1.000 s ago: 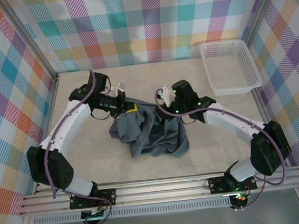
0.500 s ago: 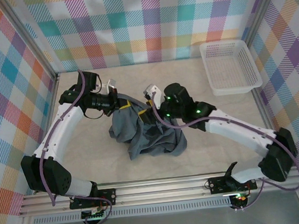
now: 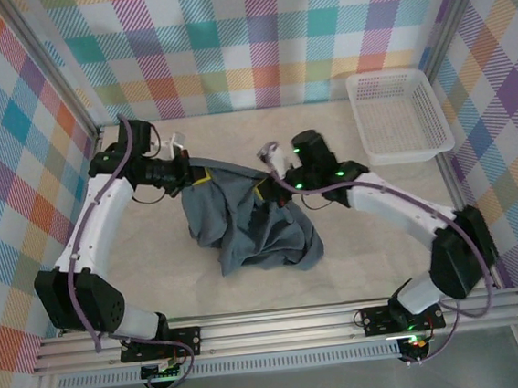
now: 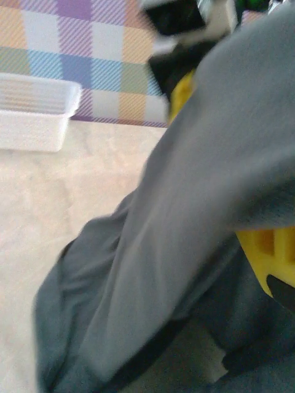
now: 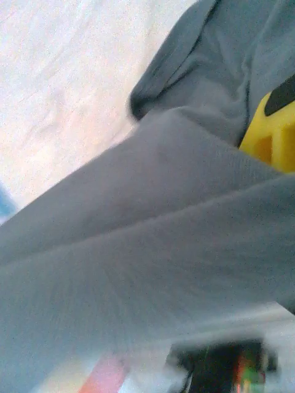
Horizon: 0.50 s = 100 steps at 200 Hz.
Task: Fold the inside-out t-shirt
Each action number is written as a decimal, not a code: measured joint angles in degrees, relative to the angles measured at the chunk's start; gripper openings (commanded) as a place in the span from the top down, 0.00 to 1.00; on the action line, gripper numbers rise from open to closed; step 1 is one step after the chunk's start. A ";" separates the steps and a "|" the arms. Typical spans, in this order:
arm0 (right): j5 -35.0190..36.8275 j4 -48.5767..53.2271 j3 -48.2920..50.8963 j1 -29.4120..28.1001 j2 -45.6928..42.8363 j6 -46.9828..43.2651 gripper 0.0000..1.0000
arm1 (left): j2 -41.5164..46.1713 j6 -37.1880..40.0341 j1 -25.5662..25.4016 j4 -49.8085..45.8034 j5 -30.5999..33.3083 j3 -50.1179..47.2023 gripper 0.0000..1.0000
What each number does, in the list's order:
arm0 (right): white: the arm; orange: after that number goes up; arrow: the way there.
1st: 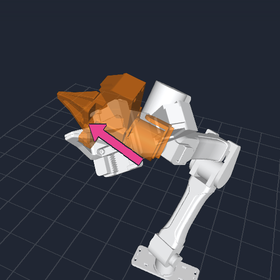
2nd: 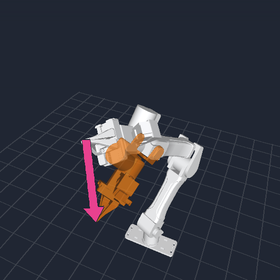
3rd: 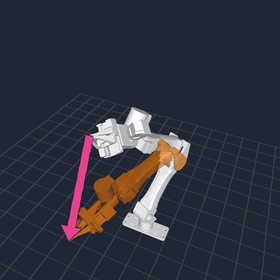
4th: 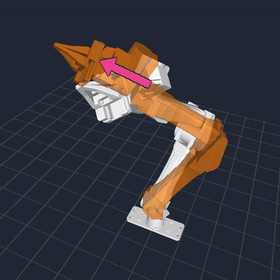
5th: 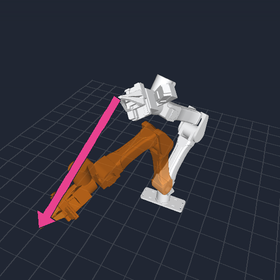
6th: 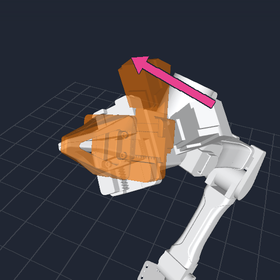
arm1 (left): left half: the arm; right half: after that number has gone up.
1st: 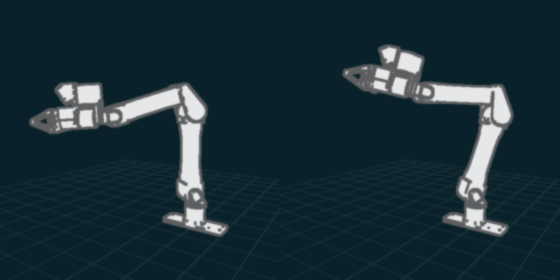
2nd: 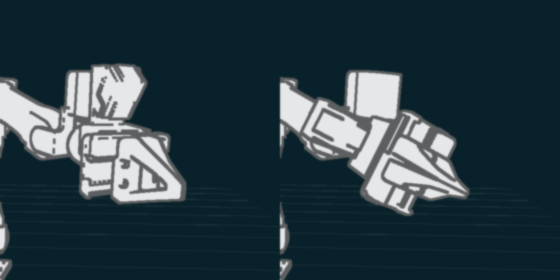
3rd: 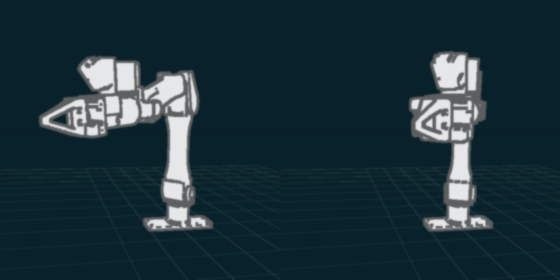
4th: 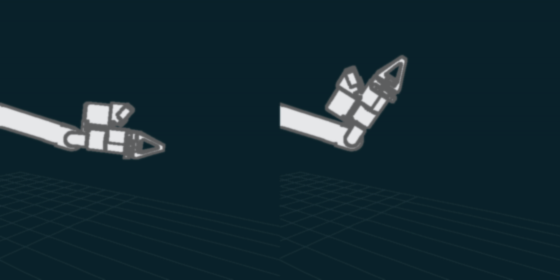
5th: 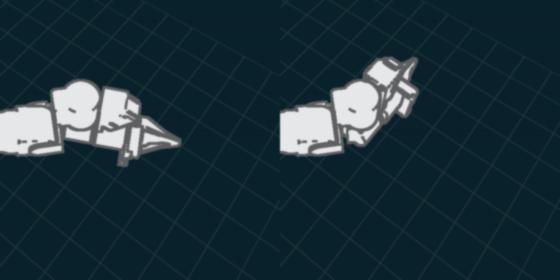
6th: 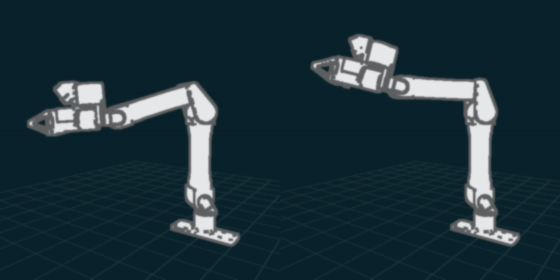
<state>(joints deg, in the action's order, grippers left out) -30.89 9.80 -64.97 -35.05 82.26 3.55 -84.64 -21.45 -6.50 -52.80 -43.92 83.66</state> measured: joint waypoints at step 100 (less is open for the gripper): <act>-25.20 -17.75 5.55 5.51 -0.52 21.24 1.00 | 11.78 4.17 1.07 -1.62 25.88 -6.84 0.27</act>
<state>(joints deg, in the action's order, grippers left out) -56.10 -7.94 -59.42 -29.54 81.73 24.80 -72.86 -17.28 -5.43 -54.41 -18.04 76.82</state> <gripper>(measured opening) 0.063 0.694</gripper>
